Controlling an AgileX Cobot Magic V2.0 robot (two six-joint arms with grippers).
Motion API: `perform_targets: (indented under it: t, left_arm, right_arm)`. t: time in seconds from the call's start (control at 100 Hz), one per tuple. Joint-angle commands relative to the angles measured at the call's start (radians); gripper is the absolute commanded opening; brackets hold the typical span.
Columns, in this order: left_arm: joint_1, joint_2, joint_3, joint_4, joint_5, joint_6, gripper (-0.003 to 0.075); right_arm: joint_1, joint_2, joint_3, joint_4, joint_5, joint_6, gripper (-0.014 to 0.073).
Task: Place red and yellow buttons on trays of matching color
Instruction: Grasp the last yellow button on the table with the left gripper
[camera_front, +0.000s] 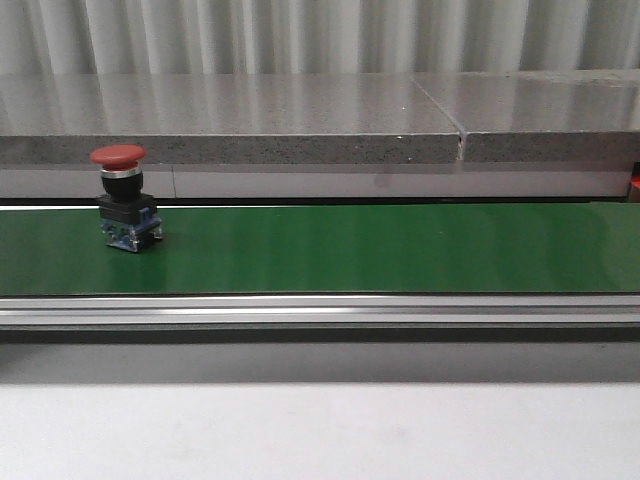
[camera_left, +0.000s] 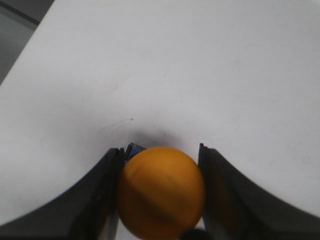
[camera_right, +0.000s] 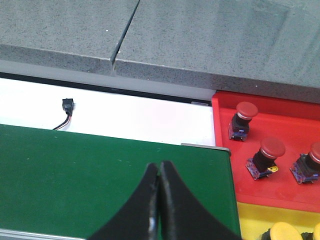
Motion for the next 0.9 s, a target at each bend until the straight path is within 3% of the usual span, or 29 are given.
perform_targets:
  t: [0.0,0.08,0.52,0.89]
  left_arm:
    - [0.002,-0.060,-0.033,-0.009,-0.006,-0.003,0.0048]
    - [0.002,-0.078,-0.033,-0.009,0.004,-0.003,-0.0019]
    - [-0.036,-0.360,-0.022,-0.011,0.112,0.002,-0.0020]
    - [-0.189,-0.577,0.207,-0.011,0.088,0.027,-0.0020]
  right_arm:
    - [0.000,-0.004,-0.025,0.004,-0.075,-0.004,-0.0068]
    - [0.000,-0.004,-0.025,0.004,-0.075,-0.004,-0.0068]
    - [0.000,-0.004,-0.025,0.004,-0.075,-0.004,-0.0068]
    - [0.000,-0.004,-0.025,0.004,-0.075,-0.004,-0.0068]
